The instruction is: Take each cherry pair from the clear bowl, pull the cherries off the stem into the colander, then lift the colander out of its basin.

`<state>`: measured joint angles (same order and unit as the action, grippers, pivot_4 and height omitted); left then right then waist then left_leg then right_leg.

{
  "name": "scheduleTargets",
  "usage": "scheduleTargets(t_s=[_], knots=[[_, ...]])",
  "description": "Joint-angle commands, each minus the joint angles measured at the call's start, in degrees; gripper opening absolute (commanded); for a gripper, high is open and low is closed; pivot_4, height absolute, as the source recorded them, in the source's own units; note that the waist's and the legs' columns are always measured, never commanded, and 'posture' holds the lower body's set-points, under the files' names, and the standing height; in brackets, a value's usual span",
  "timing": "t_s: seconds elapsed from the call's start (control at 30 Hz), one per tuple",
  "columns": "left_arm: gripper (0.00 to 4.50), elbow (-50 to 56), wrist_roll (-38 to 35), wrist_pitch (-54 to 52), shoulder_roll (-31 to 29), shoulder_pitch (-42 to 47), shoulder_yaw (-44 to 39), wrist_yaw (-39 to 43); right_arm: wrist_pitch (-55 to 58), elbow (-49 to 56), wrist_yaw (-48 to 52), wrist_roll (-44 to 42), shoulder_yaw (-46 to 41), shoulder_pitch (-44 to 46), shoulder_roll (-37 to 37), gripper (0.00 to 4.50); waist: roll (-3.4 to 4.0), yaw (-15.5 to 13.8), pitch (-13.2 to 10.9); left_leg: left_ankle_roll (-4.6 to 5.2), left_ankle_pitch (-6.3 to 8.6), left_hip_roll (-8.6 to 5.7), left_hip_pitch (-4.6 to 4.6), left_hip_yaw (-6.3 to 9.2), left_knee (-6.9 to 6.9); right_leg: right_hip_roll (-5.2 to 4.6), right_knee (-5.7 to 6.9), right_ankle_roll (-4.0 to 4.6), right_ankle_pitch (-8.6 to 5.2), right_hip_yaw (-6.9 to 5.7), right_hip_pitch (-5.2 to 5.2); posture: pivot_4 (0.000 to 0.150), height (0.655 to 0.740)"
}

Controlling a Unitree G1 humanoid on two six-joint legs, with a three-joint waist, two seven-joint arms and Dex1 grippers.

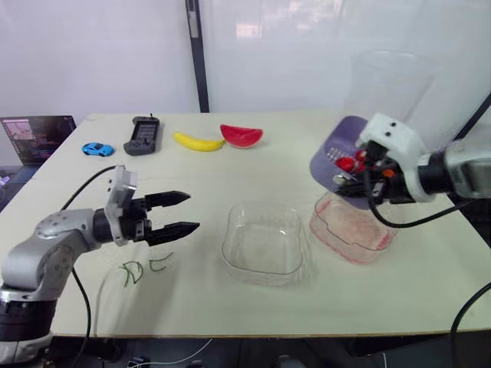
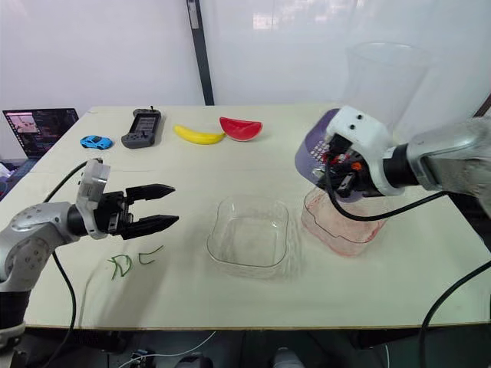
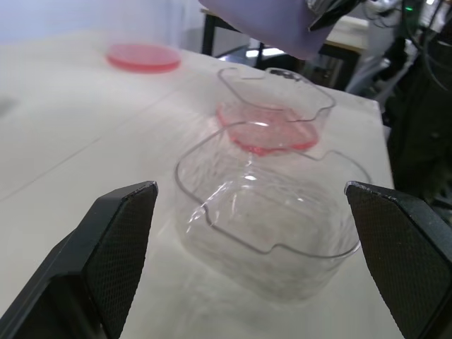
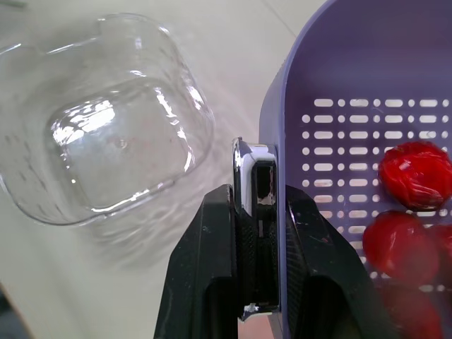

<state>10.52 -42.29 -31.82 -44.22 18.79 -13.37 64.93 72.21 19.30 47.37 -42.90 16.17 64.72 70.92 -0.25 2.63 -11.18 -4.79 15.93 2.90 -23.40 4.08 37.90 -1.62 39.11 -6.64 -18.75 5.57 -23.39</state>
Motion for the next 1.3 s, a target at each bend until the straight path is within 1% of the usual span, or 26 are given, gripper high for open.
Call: scheduleTargets(t_s=[0.03, 0.1, 0.2, 0.3, 0.5, 0.67, 0.77, 1.0, 1.13, 1.17, 1.2, 1.23, 1.27, 1.3], knots=[[4.5, 1.94, 0.3, 2.61, 0.39, -2.36, -3.41, -1.65, -11.56, -7.35, 8.67, 12.46, 8.28, 7.68, -3.93, 0.24, 0.0, 0.02, 0.0, 0.0, 0.0, 0.0, 0.01, -0.01, 0.0, 0.01, 0.01, 0.0, 0.0, 0.01, -0.01, 0.15, 0.738], [4.5, 2.55, 0.4, 3.6, 0.86, -5.07, -4.99, -2.76, -18.1, -13.74, 13.44, 19.0, 13.66, 11.72, -8.95, 0.24, 0.0, 0.01, 0.0, 0.0, 0.0, 0.01, 0.0, 0.0, -0.03, 0.01, 0.02, 0.0, 0.0, 0.01, -0.05, 0.15, 0.738], [4.5, 5.26, 0.26, 4.9, 2.25, -11.15, -8.18, -5.18, -30.0, -28.35, 18.33, 29.26, 20.69, 16.05, -18.77, 0.24, -0.02, 0.95, 0.01, 0.07, 0.04, 0.01, 0.0, -0.07, -0.03, -0.01, 0.01, 0.0, 0.0, 0.04, -0.07, 0.15, 0.738], [4.5, 8.06, -0.36, 5.07, 2.88, -15.22, -10.04, -6.91, -37.59, -38.94, 21.45, 35.12, 22.45, 17.34, -25.3, 0.24, -0.05, 0.97, 0.0, 0.06, 0.04, 0.01, -0.02, -0.05, -0.02, -0.06, 0.04, 0.0, 0.0, 0.0, -0.06, 0.15, 0.738], [4.5, 11.1, -1.24, 5.0, 3.13, -19.73, -13.11, -9.13, -47.56, -53.88, 24.8, 42.59, 22.94, 17.12, -35.78, 0.24, -0.04, 0.73, 0.0, 0.05, 0.03, -0.02, -0.03, -0.04, 0.0, -0.1, 0.11, 0.0, 0.01, -0.01, -0.08, 0.15, 0.738], [4.5, 11.93, -1.64, 5.1, 2.98, -20.98, -13.86, -9.92, -53.68, -63.14, 25.87, 48.27, 22.93, 16.72, -41.34, 0.24, -0.04, 1.38, 0.0, 0.04, 0.03, -0.01, -0.01, -0.03, -0.01, -0.08, 0.13, 0.01, 0.01, -0.02, -0.08, 0.15, 0.738], [4.5, 12.2, -1.81, 5.06, 2.94, -21.4, -14.11, -10.26, -56.72, -68.22, 26.14, 51.75, 23.19, 16.9, -43.44, 0.24, -0.04, 1.54, 0.0, 0.04, 0.03, -0.01, 0.01, -0.03, -0.02, -0.07, 0.13, 0.01, 0.01, -0.02, -0.09, 0.15, 0.738], [4.5, 12.4, -1.62, 5.4, 3.16, -22.07, -13.86, -10.52, -58.88, -73.9, 30.37, 54.83, 20.71, 17.68, -45.4, 0.24, -0.03, 1.54, -0.01, 0.04, 0.02, -0.01, 0.01, -0.03, -0.03, -0.07, 0.14, 0.01, 0.01, -0.02, -0.08, 0.15, 0.738], [4.5, 12.29, -1.5, 5.55, 3.27, -21.61, -12.89, -10.56, -60.31, -76.9, 29.72, 56.13, 18.83, 18.65, -46.47, 0.24, -0.03, 1.55, -0.01, 0.04, 0.02, -0.01, 0.01, -0.03, -0.04, -0.07, 0.15, 0.01, 0.01, -0.02, -0.09, 0.15, 0.738], [4.5, 12.27, -1.54, 5.52, 3.23, -21.47, -12.7, -10.54, -60.41, -77.61, 29.4, 56.32, 18.24, 18.93, -46.77, 1.27, -0.03, 1.57, -0.01, 0.04, 0.02, -0.01, 0.01, -0.03, -0.03, -0.07, 0.15, 0.01, 0.01, -0.02, -0.08, 0.15, 0.738], [4.5, 12.11, -1.56, 5.47, 3.15, -21.17, -12.44, -10.53, -60.86, -78.26, 29.13, 56.71, 17.81, 19.26, -46.84, 1.48, -0.03, 1.56, -0.01, 0.04, 0.02, -0.01, 0.01, -0.03, -0.03, -0.07, 0.15, 0.01, 0.01, -0.02, -0.08, 0.15, 0.738], [4.5, 11.92, -1.57, 5.41, 3.01, -20.86, -12.22, -10.45, -61.2, -78.56, 29.29, 56.94, 17.27, 19.77, -46.65, 1.89, -0.03, 1.54, -0.01, 0.04, 0.02, -0.01, 0.01, -0.03, -0.03, -0.06, 0.16, 0.01, 0.01, -0.02, -0.08, 0.15, 0.738], [4.5, 11.66, -1.58, 5.33, 2.88, -20.52, -12.08, -10.4, -61.39, -78.77, 29.54, 57.13, 16.72, 20.31, -46.37, 2.43, -0.03, 1.49, -0.01, 0.03, 0.02, -0.01, 0.01, -0.03, -0.03, -0.06, 0.16, 0.01, 0.01, -0.02, -0.09, 0.15, 0.738], [4.5, 11.47, -1.6, 5.24, 2.78, -20.27, -12.01, -10.33, -61.58, -78.91, 29.72, 57.31, 16.23, 20.79, -46.07, 2.86, -0.03, 1.49, -0.01, 0.03, 0.02, -0.01, 0.01, -0.03, -0.03, -0.07, 0.16, 0.01, 0.01, -0.02, -0.08, 0.15, 0.738]])
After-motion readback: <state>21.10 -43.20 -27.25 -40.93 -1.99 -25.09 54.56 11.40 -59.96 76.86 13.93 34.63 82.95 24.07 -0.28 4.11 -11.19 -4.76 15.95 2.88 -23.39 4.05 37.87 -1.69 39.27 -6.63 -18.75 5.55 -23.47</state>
